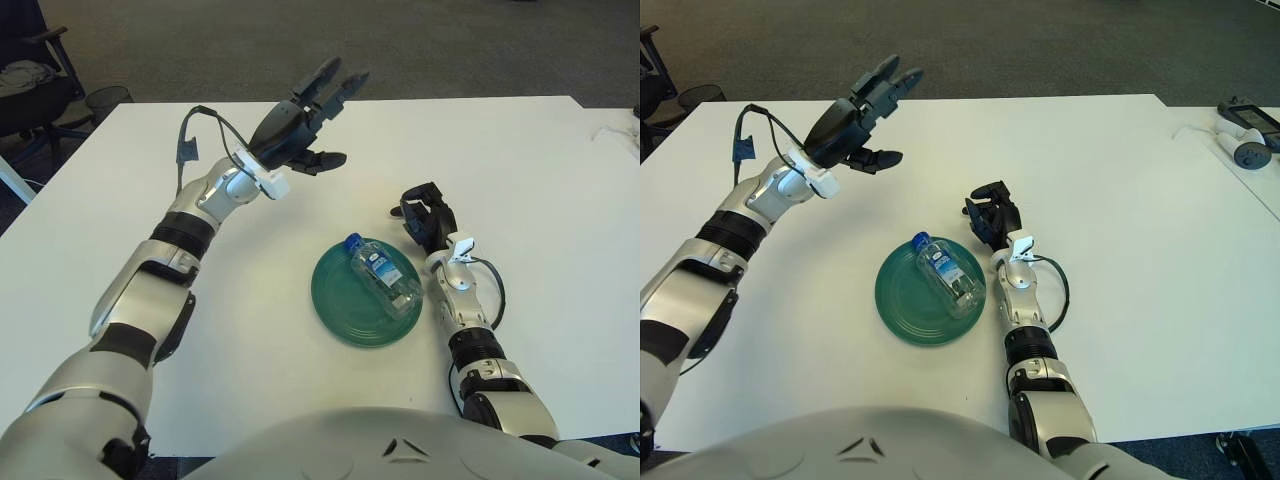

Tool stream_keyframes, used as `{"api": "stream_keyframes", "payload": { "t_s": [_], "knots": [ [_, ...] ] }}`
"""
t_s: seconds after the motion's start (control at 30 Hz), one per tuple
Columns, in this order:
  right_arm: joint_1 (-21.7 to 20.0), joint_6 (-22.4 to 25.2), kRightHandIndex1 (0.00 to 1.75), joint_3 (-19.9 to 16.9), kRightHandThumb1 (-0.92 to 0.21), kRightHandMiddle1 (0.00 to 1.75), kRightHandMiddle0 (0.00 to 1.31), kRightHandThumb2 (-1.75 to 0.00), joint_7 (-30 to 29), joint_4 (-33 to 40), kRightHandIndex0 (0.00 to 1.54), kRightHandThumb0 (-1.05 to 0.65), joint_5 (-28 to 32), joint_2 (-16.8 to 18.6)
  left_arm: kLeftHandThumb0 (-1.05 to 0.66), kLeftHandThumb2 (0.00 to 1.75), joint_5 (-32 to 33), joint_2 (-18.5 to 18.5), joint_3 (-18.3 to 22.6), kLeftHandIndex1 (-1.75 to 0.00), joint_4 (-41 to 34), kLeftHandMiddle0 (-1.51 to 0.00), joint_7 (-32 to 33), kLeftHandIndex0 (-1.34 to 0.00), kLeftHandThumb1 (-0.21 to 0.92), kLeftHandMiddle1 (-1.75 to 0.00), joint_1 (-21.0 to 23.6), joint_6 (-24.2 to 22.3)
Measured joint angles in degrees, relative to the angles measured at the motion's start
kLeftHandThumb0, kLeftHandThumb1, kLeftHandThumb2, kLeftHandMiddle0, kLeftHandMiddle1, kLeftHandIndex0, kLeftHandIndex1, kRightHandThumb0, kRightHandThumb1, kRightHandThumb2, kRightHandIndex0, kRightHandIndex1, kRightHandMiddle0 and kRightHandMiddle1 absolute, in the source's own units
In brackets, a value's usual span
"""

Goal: Put the bottle into the plate.

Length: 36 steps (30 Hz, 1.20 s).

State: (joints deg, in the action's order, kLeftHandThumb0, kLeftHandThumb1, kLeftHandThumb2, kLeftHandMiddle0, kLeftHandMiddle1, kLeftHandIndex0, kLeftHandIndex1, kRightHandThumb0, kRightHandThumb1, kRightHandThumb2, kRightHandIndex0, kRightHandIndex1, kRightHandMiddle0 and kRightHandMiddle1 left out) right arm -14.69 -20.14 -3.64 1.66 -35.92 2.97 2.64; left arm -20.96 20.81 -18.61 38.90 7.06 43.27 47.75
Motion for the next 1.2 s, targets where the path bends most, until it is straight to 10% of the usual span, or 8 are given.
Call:
{"api": "stream_keyframes", "payload": {
  "t_s": [0.4,0.53,0.7,1.2],
  "knots": [
    [0.6,-0.7,1.4,0.7,-0.92,1.74,0.19,-0.42,-0.2,0.8,0.35,-0.01,-0.5,0.0,-0.39,0.56,23.7,-11.5,13.2,-1.67,-5.7,-0.32,-4.2,-0.19,0.9,-1.25,-10.8,-8.1],
    [0.8,-0.6,1.4,0.7,-0.92,1.73,0.19,-0.42,-0.5,1.0,0.35,-0.01,-0.7,0.0,-0.37,0.59,24.4,-13.5,16.3,-1.73,-6.7,-0.32,-2.9,-0.22,0.87,-1.43,-13.7,-10.6],
    [0.8,-0.2,1.39,0.8,-0.92,1.73,0.2,-0.41,-0.5,1.3,0.36,-0.01,-0.7,0.0,-0.07,1.01,25.1,-15.0,19.6,-1.65,-7.1,-0.43,-1.6,-0.35,0.55,-1.69,-16.2,-12.7],
    [0.7,0.5,1.39,0.7,-0.92,1.74,0.22,-0.42,-0.3,1.6,0.34,-0.01,-0.7,-0.1,-0.01,1.43,23.8,-16.3,24.2,-1.41,-4.3,-0.75,-0.9,-0.73,0.12,-1.75,-17.8,-14.4]
  ]
}}
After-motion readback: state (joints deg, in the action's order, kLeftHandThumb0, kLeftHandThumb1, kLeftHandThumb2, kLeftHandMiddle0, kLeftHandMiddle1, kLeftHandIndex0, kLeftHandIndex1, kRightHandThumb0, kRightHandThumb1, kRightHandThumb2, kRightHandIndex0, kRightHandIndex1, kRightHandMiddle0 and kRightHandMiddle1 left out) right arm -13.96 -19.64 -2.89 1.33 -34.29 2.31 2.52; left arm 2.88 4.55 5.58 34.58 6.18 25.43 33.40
